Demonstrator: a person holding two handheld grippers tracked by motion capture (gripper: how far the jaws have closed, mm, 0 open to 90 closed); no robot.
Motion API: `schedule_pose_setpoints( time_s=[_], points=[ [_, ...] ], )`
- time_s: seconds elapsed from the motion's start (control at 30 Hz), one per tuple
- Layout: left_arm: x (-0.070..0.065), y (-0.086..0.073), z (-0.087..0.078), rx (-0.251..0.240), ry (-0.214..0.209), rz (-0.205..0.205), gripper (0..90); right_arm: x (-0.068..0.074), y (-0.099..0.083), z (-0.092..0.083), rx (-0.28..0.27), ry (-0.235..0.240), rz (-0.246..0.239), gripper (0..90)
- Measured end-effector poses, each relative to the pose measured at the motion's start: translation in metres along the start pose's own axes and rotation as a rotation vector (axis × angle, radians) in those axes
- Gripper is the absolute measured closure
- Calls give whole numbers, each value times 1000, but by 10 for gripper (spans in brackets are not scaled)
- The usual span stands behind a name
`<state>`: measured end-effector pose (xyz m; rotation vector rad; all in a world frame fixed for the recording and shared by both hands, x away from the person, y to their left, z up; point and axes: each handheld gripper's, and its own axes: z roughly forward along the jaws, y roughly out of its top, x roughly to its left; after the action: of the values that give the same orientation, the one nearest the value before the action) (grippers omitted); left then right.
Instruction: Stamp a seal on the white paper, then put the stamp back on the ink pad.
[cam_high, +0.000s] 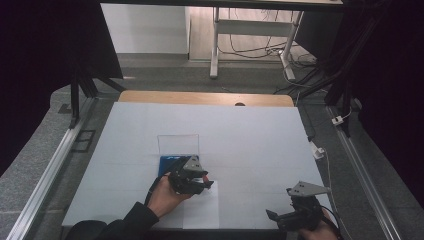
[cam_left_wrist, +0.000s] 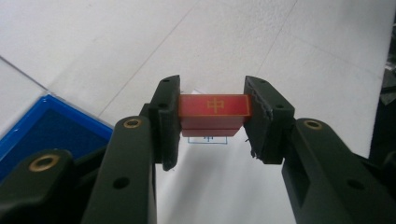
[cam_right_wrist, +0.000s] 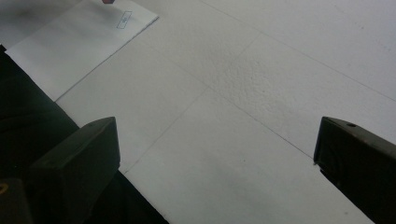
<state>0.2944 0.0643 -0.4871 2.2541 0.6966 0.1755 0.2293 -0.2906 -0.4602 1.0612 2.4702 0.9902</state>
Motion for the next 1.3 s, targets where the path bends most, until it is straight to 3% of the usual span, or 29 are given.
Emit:
schedule_pose_setpoints(
  time_s=[0.47, 1.3],
  points=[
    [10, -2, -11, -6, 23, -11, 581, 0, 0, 0, -1, 0, -2, 2],
    [40, -10, -39, -33, 67, -80, 581, -4, -1, -2, -23, 16, 35, 2]
  ],
)
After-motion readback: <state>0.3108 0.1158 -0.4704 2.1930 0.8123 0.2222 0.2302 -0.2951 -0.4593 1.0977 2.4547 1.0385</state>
